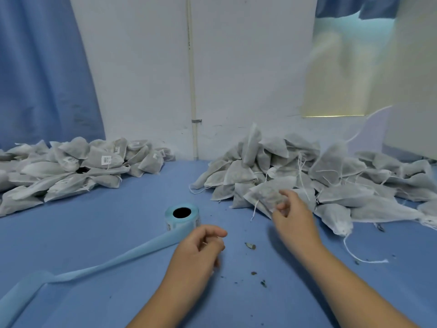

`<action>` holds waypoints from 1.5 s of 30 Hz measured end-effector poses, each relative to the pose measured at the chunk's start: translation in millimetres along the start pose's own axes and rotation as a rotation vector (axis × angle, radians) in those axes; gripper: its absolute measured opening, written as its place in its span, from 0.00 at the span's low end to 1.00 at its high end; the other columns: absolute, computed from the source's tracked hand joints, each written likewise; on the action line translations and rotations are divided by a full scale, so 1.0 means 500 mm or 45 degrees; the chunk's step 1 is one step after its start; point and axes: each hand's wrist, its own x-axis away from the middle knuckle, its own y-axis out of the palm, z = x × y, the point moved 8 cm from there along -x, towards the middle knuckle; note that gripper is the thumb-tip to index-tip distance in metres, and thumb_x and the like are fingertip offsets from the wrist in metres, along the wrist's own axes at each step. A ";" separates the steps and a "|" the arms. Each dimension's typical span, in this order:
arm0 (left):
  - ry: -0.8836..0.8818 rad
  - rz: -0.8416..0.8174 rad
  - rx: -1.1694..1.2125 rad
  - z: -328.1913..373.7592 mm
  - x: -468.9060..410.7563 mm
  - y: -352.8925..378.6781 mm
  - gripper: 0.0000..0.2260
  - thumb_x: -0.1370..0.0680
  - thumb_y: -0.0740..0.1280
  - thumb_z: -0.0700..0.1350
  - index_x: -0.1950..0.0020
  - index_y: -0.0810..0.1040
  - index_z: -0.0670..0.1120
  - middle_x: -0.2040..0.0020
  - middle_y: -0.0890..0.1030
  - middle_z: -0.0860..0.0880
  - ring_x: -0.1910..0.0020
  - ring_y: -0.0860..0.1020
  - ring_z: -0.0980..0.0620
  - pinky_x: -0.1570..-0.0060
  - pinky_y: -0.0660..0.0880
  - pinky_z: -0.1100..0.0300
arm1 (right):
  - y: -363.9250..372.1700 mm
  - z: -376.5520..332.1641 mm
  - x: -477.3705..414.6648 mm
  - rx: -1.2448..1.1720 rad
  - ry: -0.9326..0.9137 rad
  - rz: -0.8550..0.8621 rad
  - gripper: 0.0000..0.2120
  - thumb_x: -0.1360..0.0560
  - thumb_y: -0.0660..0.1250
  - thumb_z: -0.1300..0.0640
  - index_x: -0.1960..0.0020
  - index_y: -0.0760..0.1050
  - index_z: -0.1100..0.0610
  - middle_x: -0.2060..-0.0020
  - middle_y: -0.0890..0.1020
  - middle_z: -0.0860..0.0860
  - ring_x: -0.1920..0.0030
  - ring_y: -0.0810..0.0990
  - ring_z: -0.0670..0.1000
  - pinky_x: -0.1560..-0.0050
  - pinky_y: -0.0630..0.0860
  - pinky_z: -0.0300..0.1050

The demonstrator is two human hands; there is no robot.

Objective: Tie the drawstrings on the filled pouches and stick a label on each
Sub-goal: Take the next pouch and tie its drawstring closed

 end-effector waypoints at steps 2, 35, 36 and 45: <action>-0.045 0.074 0.027 -0.005 -0.021 0.013 0.15 0.24 0.64 0.38 0.59 0.82 0.57 0.68 0.79 0.57 0.72 0.74 0.56 0.66 0.71 0.60 | -0.008 0.026 -0.014 0.122 -0.001 -0.057 0.33 0.25 0.64 0.61 0.24 0.55 0.48 0.62 0.78 0.50 0.62 0.76 0.44 0.65 0.68 0.36; -0.091 -0.055 0.065 0.027 -0.026 -0.009 0.10 0.21 0.66 0.48 0.58 0.79 0.45 0.63 0.77 0.44 0.62 0.74 0.48 0.57 0.69 0.54 | 0.090 -0.205 0.199 -0.358 -0.489 -0.653 0.05 0.27 0.67 0.58 0.59 0.80 0.51 0.71 0.77 0.47 0.69 0.71 0.43 0.64 0.71 0.41; -0.096 -0.050 0.060 0.030 -0.024 -0.011 0.10 0.21 0.65 0.49 0.57 0.81 0.45 0.62 0.80 0.45 0.61 0.76 0.48 0.56 0.70 0.54 | 0.071 -0.192 0.175 -0.486 -0.377 -0.535 0.05 0.27 0.67 0.59 0.59 0.80 0.50 0.71 0.77 0.46 0.69 0.72 0.44 0.64 0.71 0.39; -0.041 -0.013 -0.123 0.051 -0.011 -0.008 0.14 0.22 0.63 0.61 0.55 0.83 0.54 0.58 0.85 0.56 0.57 0.82 0.57 0.54 0.75 0.58 | 0.104 -0.132 0.154 -0.654 0.037 -0.874 0.10 0.20 0.62 0.50 0.45 0.80 0.51 0.52 0.84 0.51 0.60 0.82 0.47 0.50 0.77 0.44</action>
